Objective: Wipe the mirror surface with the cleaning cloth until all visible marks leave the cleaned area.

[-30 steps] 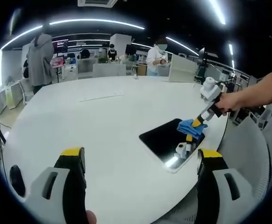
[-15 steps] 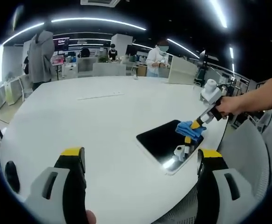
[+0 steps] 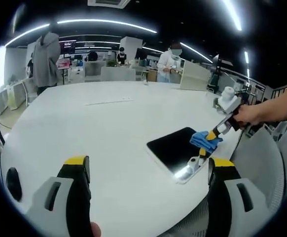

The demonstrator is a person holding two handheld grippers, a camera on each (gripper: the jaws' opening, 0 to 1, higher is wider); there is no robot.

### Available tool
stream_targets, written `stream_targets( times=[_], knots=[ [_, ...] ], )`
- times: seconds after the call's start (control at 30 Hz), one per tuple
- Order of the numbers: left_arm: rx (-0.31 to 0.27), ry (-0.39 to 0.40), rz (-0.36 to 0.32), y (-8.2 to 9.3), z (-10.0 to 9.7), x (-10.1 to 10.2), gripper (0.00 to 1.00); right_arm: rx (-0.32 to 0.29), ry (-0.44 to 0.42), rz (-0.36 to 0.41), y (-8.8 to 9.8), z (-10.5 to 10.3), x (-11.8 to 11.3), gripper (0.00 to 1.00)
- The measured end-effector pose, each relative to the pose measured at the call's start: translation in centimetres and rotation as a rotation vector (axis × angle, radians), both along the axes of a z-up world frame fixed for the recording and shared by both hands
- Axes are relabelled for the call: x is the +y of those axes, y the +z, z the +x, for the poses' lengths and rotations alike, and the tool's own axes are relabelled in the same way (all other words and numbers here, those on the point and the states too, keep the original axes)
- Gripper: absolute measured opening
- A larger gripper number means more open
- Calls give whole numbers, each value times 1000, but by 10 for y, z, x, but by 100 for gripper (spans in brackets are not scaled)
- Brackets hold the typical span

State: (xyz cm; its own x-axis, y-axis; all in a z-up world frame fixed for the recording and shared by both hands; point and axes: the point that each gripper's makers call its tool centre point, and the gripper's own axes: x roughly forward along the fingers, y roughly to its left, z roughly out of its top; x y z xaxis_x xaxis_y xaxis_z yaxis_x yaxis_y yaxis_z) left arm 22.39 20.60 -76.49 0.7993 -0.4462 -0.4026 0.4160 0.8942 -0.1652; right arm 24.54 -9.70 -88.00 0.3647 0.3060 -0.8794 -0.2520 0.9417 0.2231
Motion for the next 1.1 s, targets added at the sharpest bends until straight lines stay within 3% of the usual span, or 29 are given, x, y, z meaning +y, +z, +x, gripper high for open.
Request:
stream_targets(
  times=[0.27, 0.8, 1.1],
  knots=[
    [-3, 15, -26, 1, -2, 0, 99, 25, -9, 9, 0, -14, 3, 0],
    [-8, 13, -14, 0, -9, 3, 99, 53, -41, 52, 0, -35, 5, 0],
    [-7, 9, -11, -2, -8, 8, 99, 53, -28, 41, 1, -36, 6, 0]
  ],
)
